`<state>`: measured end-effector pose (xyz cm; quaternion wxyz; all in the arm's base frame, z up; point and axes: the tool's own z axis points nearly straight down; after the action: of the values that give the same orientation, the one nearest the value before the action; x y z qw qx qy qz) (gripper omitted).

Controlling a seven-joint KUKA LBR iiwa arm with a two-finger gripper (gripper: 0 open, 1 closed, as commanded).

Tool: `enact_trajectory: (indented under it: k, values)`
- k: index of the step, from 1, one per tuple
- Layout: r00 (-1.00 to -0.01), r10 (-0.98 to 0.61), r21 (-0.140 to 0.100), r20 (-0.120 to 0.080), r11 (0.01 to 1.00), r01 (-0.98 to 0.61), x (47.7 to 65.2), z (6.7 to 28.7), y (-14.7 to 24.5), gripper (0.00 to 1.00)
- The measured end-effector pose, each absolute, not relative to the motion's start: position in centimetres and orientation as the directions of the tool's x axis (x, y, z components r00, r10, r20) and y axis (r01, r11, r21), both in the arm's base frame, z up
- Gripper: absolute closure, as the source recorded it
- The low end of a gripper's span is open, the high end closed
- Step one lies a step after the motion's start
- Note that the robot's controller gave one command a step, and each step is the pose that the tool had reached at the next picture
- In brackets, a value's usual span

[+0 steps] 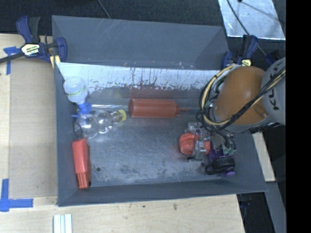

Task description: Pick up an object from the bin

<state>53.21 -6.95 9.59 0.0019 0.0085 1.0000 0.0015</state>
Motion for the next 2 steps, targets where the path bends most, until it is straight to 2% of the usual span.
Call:
enact_trajectory:
  k: [1, 2]
  values:
    - [-1.000, 0.003, 0.000, -0.002, 1.000, 0.003, 56.01, 19.15, -6.95, 1.00]
    - [-1.000, 0.003, 0.000, -0.002, 1.000, 0.003, 56.00, 19.15, -6.96, 1.00]
